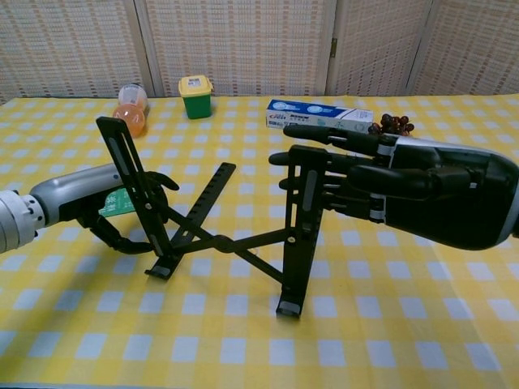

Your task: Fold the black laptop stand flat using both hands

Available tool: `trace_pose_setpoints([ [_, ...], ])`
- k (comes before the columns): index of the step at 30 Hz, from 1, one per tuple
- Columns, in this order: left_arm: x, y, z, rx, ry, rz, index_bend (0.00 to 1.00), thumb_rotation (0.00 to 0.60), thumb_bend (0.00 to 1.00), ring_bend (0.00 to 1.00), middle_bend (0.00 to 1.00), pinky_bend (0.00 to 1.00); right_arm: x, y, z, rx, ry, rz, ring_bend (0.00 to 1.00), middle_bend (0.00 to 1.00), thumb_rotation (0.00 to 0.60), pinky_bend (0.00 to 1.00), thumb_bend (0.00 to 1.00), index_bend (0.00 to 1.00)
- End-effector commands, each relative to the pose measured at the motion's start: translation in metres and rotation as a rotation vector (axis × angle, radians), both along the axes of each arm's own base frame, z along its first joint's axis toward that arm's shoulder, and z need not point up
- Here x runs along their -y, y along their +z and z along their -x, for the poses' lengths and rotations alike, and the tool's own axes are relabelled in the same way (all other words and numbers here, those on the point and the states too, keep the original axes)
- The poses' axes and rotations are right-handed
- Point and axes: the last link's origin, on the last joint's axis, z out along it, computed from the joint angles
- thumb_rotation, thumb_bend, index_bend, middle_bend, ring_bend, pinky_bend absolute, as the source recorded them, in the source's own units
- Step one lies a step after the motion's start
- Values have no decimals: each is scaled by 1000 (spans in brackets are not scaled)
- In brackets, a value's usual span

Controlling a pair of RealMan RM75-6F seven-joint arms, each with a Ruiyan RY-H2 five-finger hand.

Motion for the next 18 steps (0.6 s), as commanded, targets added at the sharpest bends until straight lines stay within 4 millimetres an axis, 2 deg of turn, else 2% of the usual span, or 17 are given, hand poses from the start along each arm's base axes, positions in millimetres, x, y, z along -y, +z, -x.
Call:
trace_pose_setpoints([
  [1,1,-2,0,8,7,6,515,600,325,94,180,6,1,-1,0,0,-3,-2,129,144,600,11,410,97],
  [18,4,-11,0,26,25,11,568,600,377,120,209,9,2,-3,3,-3,-13,-11,130,144,600,11,410,93],
])
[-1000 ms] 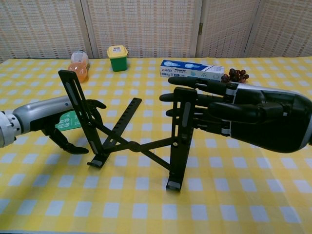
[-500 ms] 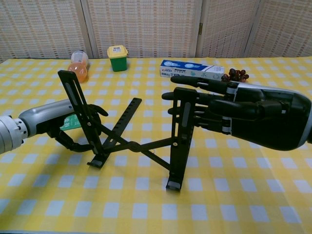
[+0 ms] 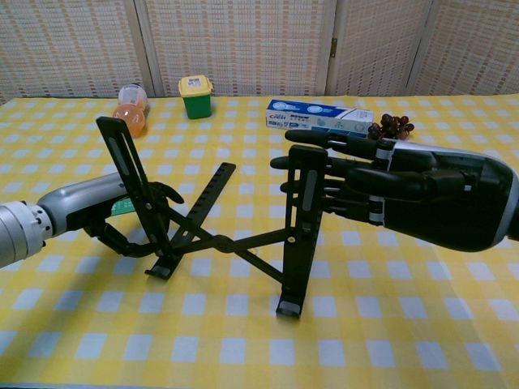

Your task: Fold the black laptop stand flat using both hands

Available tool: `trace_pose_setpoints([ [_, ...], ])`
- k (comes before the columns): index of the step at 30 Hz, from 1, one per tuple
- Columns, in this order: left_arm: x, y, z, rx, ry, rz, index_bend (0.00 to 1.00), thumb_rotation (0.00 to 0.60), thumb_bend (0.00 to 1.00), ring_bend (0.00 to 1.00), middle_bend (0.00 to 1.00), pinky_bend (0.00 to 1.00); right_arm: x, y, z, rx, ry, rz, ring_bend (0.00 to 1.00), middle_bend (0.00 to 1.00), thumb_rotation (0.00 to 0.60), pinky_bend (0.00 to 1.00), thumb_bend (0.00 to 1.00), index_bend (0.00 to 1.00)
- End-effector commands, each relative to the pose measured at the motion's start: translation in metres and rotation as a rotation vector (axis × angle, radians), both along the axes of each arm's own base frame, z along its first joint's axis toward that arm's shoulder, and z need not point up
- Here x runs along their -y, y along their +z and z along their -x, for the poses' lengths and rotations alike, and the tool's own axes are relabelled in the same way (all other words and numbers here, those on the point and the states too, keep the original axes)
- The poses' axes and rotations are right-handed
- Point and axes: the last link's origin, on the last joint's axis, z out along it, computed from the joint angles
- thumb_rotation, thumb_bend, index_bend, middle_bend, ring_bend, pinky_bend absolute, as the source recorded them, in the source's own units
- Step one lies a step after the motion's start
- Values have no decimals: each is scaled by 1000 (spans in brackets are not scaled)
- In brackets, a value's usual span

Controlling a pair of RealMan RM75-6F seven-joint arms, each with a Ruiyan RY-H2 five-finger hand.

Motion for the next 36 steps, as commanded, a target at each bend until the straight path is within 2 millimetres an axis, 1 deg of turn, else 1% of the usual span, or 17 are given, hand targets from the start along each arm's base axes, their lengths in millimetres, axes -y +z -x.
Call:
trace_pose_setpoints([
  [1,0,0,1,1,4,-5,571,600,378,123,212,10,0,0,0,0,0,1,130,144,600,11,410,94],
  [9,1,-1,1,3,12,-17,581,600,381,130,217,15,-1,-1,1,-2,-1,-1,128,145,600,11,410,93],
  [18,3,-3,1,6,11,-8,609,600,437,147,245,15,-1,0,1,-3,-4,1,128,145,600,11,410,92],
  [23,5,-1,1,19,17,-18,604,600,439,149,256,16,1,0,2,-14,2,11,129,145,600,11,410,92],
  [27,11,5,0,21,15,-28,532,600,432,150,256,17,3,-1,4,-43,15,41,128,144,600,11,410,92],
  [30,17,10,0,14,17,-15,477,600,405,140,256,17,5,-1,4,-69,25,68,127,141,600,11,410,89],
  [33,22,15,0,11,16,-17,381,600,386,109,242,10,7,-4,4,-96,29,98,128,139,600,11,410,87],
  [36,25,22,2,6,11,-36,288,600,381,68,197,1,9,-6,2,-117,34,125,129,139,600,11,410,83],
])
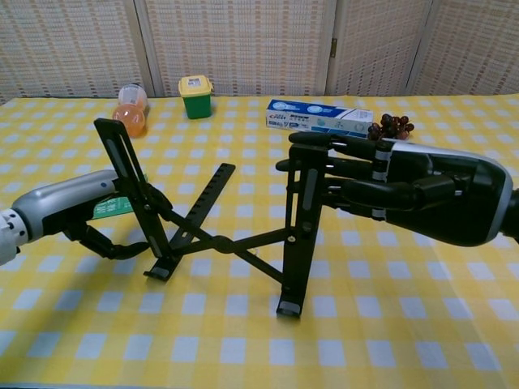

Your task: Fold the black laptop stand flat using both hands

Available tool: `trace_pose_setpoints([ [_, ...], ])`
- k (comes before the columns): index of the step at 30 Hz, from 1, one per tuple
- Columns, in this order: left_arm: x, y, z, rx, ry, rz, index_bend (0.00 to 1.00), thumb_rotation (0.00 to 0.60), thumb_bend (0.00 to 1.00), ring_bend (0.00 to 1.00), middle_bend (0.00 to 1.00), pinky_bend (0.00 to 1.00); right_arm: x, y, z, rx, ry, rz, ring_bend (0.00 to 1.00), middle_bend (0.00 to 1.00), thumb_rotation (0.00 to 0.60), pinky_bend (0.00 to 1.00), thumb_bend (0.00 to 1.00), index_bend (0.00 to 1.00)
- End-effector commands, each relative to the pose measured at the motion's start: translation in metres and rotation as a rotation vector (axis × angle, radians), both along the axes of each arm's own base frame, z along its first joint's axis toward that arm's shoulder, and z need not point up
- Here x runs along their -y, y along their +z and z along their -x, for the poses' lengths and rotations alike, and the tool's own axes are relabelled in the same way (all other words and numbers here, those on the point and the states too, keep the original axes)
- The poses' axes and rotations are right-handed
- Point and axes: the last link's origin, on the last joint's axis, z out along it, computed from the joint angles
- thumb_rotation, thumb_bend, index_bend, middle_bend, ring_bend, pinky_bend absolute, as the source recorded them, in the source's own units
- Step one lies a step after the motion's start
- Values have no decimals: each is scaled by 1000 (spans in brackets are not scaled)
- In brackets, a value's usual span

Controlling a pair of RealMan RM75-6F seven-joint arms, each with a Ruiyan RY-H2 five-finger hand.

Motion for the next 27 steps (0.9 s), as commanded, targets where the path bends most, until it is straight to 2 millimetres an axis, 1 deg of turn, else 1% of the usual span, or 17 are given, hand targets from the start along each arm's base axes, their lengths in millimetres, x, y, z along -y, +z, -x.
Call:
trace_pose_setpoints([
  [1,4,8,3,-14,-7,-19,259,600,379,54,179,0,3,-4,-2,-22,-2,30,129,138,600,11,410,82],
  [4,5,19,6,-41,-21,-51,195,600,369,17,132,0,7,-7,-7,-38,3,51,129,137,600,11,410,77],
  [6,6,25,8,-54,-28,-77,174,600,363,6,119,0,9,-9,-9,-50,9,64,130,137,600,11,410,73],
  [12,8,43,13,-68,-29,-145,157,600,361,0,108,0,16,-15,-17,-68,-3,98,129,136,600,11,410,61],
  [18,9,53,18,-71,-30,-180,154,600,359,0,107,0,27,-13,-15,-82,-50,144,127,132,600,11,410,25],
  [20,9,54,18,-67,-29,-183,153,600,359,0,107,0,31,-11,-13,-82,-80,172,112,106,600,9,410,6],
  [24,10,53,17,-62,-34,-183,147,600,358,0,106,0,38,-8,-6,-87,-144,229,60,9,600,0,410,0],
  [27,9,54,16,-63,-41,-183,144,600,358,0,105,0,43,-2,0,-85,-202,283,28,0,600,0,409,0],
])
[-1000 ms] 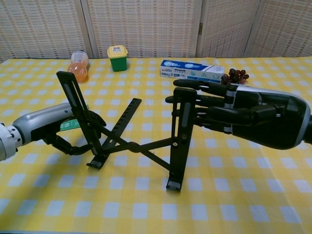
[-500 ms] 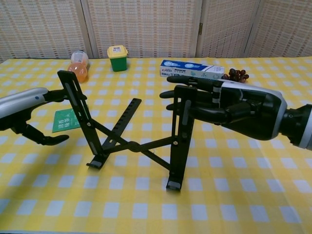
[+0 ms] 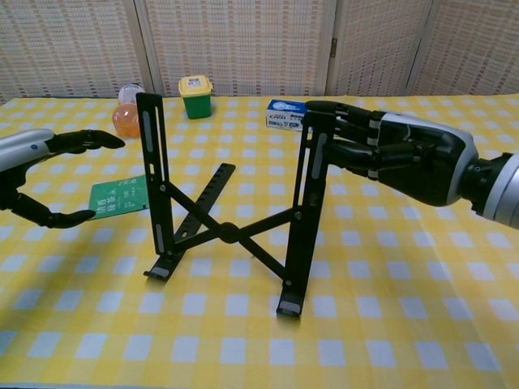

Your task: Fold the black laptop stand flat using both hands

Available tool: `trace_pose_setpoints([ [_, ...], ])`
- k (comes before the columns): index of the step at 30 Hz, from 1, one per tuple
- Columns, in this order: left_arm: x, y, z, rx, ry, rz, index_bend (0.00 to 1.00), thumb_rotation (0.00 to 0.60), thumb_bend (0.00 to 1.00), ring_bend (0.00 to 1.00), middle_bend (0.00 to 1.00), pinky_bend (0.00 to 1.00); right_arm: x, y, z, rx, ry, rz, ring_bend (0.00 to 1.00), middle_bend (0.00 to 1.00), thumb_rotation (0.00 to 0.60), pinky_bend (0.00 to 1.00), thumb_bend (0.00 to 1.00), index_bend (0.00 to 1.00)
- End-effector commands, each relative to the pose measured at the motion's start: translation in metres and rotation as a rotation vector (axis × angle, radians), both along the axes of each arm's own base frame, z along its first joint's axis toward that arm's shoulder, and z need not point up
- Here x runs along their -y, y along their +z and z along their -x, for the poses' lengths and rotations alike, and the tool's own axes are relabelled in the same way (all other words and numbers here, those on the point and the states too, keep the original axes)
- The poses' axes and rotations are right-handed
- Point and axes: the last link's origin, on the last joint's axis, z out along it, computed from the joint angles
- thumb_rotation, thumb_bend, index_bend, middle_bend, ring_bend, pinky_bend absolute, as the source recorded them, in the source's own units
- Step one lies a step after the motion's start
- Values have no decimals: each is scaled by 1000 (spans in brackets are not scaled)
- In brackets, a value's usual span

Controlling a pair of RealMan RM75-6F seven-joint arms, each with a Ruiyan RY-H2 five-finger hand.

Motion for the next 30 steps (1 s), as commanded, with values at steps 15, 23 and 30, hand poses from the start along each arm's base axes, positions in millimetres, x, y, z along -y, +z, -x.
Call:
trace_pose_setpoints([
  [15,-34,17,-15,-80,-105,-91,157,600,358,0,104,0,-15,60,36,-74,-80,459,0,0,600,0,410,0],
  [23,-91,9,-33,-327,-253,-122,182,600,357,12,104,0,-30,81,27,-376,207,639,246,302,600,42,410,177],
  [30,-128,-18,-47,-491,-317,-126,151,600,280,11,104,0,-36,70,18,-592,394,698,447,500,600,320,410,359],
])
